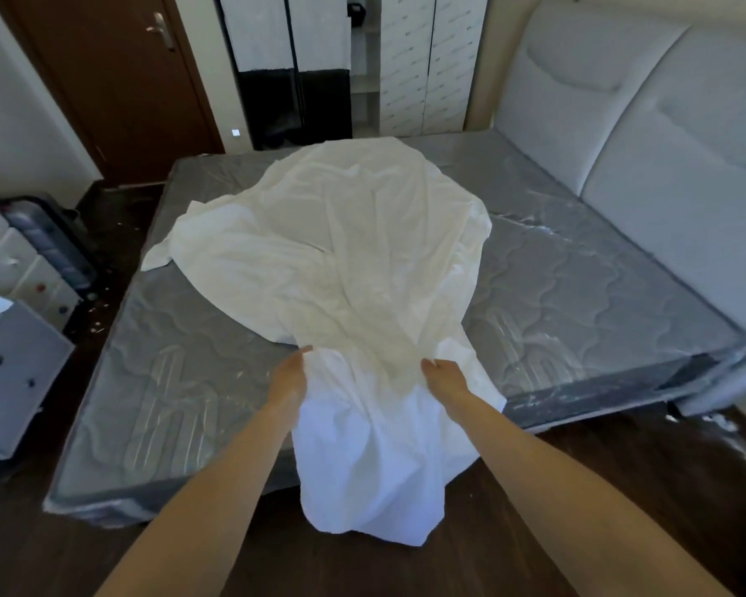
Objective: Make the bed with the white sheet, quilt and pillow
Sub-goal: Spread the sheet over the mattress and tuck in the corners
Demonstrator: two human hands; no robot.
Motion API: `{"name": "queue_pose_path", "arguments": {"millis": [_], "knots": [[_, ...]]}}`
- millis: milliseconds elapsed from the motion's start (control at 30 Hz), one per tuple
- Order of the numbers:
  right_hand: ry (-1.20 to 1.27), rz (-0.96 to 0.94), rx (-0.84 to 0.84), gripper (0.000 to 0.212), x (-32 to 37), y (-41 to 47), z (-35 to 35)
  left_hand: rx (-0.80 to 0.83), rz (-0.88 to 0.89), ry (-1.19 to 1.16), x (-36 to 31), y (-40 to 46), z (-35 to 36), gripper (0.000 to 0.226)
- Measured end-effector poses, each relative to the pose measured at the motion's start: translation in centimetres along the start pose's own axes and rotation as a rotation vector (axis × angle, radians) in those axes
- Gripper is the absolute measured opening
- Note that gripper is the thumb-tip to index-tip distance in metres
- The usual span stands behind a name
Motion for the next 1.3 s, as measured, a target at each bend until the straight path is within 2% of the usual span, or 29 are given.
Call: {"name": "queue_pose_path", "arguments": {"millis": [100, 133, 167, 233, 267, 333, 400, 467, 500, 567, 667, 733, 800, 933, 967, 1067, 1100, 1167, 1233, 1300], "knots": [[-0.197, 0.052, -0.185, 0.036, 1.1, 0.5, -0.1, -0.074, 0.011, -0.239, -1.9, 0.6, -4.2, 0.026], [-0.328, -0.009, -0.219, 0.041, 1.9, 0.1, 1.0, -0.098, 0.021, -0.305, -2.9, 0.3, -5.4, 0.027], [-0.405, -0.135, -0.19, 0.055, 3.2, -0.8, 3.0, -0.109, 0.044, -0.325, -3.8, 0.0, -6.3, 0.026], [-0.355, -0.367, 0.048, 0.093, 5.6, -3.2, 8.1, 0.019, 0.119, -0.301, -5.9, -2.3, -5.4, 0.027], [-0.263, -0.438, 0.179, 0.093, 6.7, -4.4, 10.4, 0.119, 0.158, -0.228, -6.8, -4.1, -4.0, 0.026], [-0.036, -0.41, 0.312, 0.062, 8.9, -6.0, 14.1, 0.344, 0.157, -0.119, -7.9, -6.7, -3.2, 0.026], [0.217, -0.298, 0.266, 0.04, 10.3, -5.3, 15.1, 0.459, 0.175, -0.102, -8.2, -6.1, -4.9, 0.028], [0.557, -0.13, 0.146, 0.02, 10.8, -4.1, 14.2, 0.377, 0.125, -0.184, -7.7, -2.9, -8.5, 0.028], [0.702, -0.052, 0.108, 0.019, 10.9, -3.8, 13.1, 0.309, 0.068, -0.219, -6.9, -1.1, -10.0, 0.03], [0.905, 0.012, 0.077, 0.027, 10.6, -3.1, 11.2, 0.24, -0.087, -0.098, -4.4, 2.1, -11.6, 0.038], [0.947, 0.007, 0.032, 0.037, 9.8, -4.0, 7.5, 0.253, -0.304, 0.099, 0.7, 3.7, -9.6, 0.064], [0.972, -0.04, 0.058, 0.038, 9.6, -5.1, 5.8, 0.283, -0.321, 0.166, 2.9, 4.8, -6.8, 0.082], [0.978, -0.058, 0.097, 0.038, 9.1, -5.4, 4.3, 0.263, -0.28, 0.204, 3.2, 5.4, -3.6, 0.087], [0.919, -0.058, 0.184, 0.039, 8.4, -4.4, 1.9, 0.253, -0.053, 0.237, 0.8, 6.0, 2.0, 0.055], [0.925, -0.06, 0.21, 0.041, 8.5, -4.3, 1.5, 0.293, -0.077, 0.151, 0.4, 5.8, 3.1, 0.047], [0.944, -0.036, 0.305, 0.05, 7.6, -2.8, 0.0, 0.541, -0.365, -0.266, 0.5, 5.9, 7.5, 0.039], [0.92, -0.032, 0.301, 0.048, 7.4, -2.2, -0.5, 0.565, -0.372, -0.321, 0.4, 5.9, 8.7, 0.037], [0.837, 0.016, 0.27, 0.041, 6.4, 0.2, -1.9, 0.47, -0.311, -0.293, 0.1, 6.4, 10.8, 0.033], [0.708, 0.124, 0.134, 0.051, 4.7, 3.5, -3.6, 0.278, -0.26, -0.149, 0.0, 7.2, 10.9, 0.036], [0.606, 0.232, -0.188, 0.057, 3.2, 6.1, -5.6, 0.101, -0.225, 0.077, 0.4, 8.7, 9.6, 0.051]]}}
Point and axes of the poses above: each hand's wrist, its own y-axis towards the middle knuckle, its own z-axis out of the palm, x = y × z, the point moved 2 cm from there along y, towards the middle knuckle, and after that the axes turned 2 degrees about z, right-handed, at the moved point
